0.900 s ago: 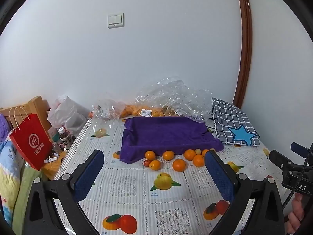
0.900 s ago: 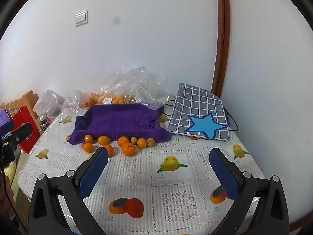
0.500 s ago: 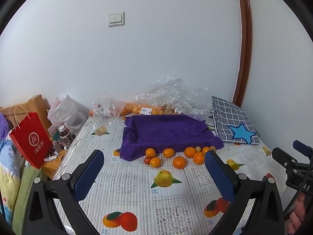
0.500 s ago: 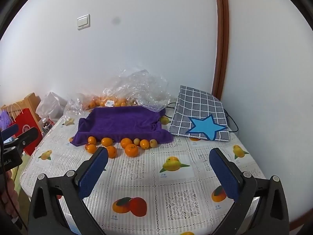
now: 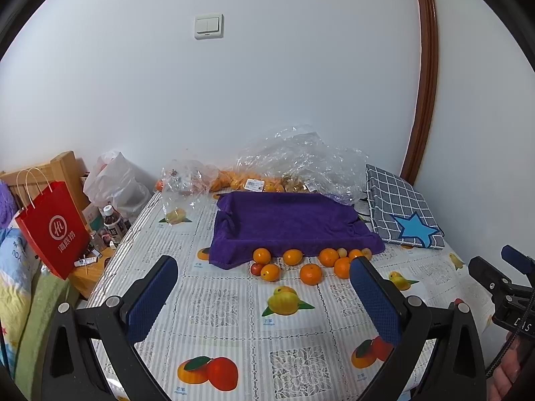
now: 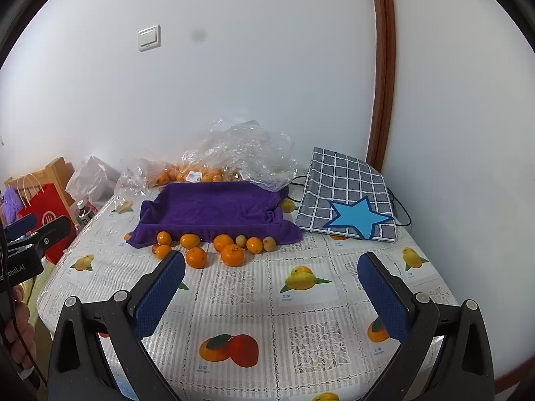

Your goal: Organize fruits

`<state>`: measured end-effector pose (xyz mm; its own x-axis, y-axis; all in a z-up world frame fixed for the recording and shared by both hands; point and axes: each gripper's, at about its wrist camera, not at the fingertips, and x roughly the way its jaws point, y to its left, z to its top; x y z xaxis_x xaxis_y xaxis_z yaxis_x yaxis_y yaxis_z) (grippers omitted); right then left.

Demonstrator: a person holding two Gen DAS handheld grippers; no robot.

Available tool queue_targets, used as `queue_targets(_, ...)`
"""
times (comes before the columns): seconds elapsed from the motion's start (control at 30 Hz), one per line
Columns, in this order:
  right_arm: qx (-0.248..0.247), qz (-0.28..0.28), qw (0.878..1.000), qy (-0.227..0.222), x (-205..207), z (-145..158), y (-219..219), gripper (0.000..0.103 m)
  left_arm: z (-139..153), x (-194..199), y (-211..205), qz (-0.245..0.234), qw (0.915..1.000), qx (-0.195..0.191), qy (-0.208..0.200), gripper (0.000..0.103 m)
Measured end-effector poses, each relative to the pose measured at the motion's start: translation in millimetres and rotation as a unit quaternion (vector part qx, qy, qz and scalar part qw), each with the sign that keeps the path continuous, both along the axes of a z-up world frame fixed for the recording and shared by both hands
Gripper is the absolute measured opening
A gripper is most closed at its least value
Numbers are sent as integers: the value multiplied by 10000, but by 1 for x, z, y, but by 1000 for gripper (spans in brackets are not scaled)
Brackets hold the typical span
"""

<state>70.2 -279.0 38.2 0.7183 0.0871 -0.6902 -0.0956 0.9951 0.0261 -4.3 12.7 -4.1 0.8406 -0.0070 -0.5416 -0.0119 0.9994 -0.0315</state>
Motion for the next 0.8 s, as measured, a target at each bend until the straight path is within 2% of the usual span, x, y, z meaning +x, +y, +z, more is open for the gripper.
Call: queue_targets(0.8, 53, -25, 10000, -19, -5, -2, -3, 102, -7, -2, -2, -29, 10000, 35, -2, 103)
